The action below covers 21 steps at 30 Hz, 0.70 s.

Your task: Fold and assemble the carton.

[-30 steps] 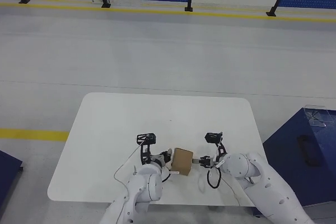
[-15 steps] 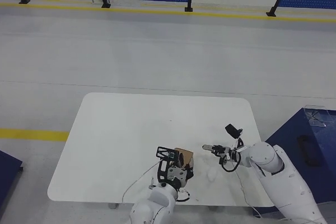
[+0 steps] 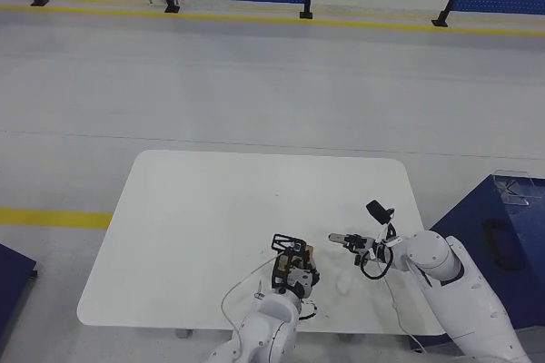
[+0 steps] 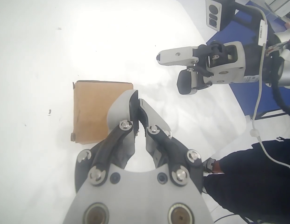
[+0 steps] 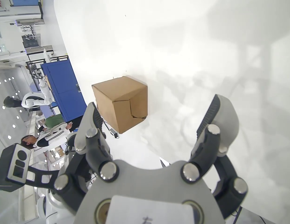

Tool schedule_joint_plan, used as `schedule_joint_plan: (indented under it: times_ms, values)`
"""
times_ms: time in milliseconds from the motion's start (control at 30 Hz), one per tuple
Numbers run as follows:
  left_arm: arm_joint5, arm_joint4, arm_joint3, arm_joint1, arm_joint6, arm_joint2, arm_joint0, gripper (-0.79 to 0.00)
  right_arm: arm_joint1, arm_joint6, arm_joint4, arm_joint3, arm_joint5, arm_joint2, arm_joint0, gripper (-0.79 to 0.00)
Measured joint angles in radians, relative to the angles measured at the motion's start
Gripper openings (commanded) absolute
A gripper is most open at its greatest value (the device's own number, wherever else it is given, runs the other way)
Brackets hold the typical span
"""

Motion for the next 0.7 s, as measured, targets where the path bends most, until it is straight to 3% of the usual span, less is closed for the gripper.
schedule_joint_plan:
  times_ms: [333, 567, 700]
  values:
    - [0.055, 0.035, 0.096, -0.017, -0.069, 0.013, -0.054, -0.785, 0.000, 0.000, 0.000, 0.000, 0.000, 0.000, 0.000, 0.000]
    - [0.049, 0.016, 0.028, -0.020, -0.006, 0.001, -0.022, -0.785, 0.000, 0.000, 0.000, 0.000, 0.000, 0.000, 0.000, 0.000]
    - [0.054, 0.046, 0.061, -0.020, -0.035, -0.001, -0.028, -0.785, 0.000, 0.000, 0.000, 0.000, 0.000, 0.000, 0.000, 0.000]
